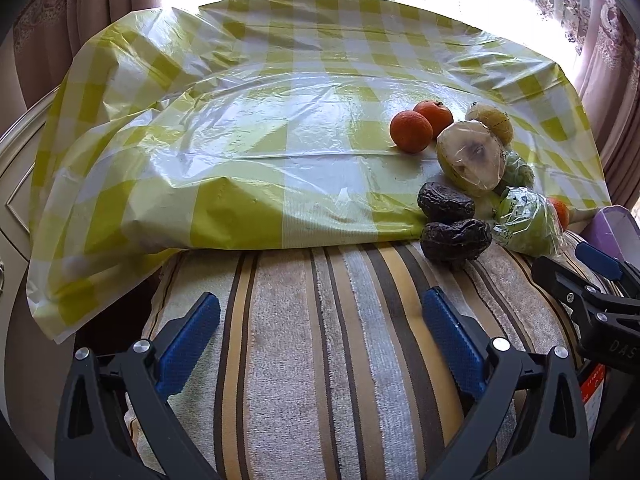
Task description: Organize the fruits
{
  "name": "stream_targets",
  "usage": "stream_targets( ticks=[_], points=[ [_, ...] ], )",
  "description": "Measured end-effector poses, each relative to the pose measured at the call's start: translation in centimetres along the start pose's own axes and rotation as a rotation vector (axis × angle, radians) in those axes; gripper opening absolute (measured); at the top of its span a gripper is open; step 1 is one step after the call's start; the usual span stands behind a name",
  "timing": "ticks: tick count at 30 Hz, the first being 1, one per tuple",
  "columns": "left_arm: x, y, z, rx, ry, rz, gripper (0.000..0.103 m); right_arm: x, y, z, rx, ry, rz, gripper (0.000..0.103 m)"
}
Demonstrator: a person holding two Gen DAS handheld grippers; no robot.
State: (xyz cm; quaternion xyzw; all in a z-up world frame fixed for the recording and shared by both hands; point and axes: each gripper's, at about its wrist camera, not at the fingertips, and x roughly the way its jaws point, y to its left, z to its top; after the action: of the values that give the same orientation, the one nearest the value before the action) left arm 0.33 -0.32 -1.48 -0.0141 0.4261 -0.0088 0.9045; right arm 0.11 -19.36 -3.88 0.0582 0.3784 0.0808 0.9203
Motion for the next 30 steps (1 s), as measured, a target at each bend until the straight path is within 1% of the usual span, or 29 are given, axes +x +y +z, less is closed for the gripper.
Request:
stream_targets(
  ticks=[2, 6, 30],
  points=[
    [0.05, 0.05, -0.03, -0.009, -0.004, 0.003, 0.099, 0.01, -0.03, -0.05, 0.000, 0.000, 0.000, 0.102],
    [-0.15, -0.36, -0.12, 0.007, -0.024, 0.032, 0.099, 0.12, 0.07, -0.02, 0.000, 0.002, -0.003, 0.102],
    [-0.19, -0.37, -0.08, 0.008, -0.024, 0.030, 0.099, 0.10, -0.01, -0.11, -0.001, 0.002, -0.004, 0.102]
  ],
)
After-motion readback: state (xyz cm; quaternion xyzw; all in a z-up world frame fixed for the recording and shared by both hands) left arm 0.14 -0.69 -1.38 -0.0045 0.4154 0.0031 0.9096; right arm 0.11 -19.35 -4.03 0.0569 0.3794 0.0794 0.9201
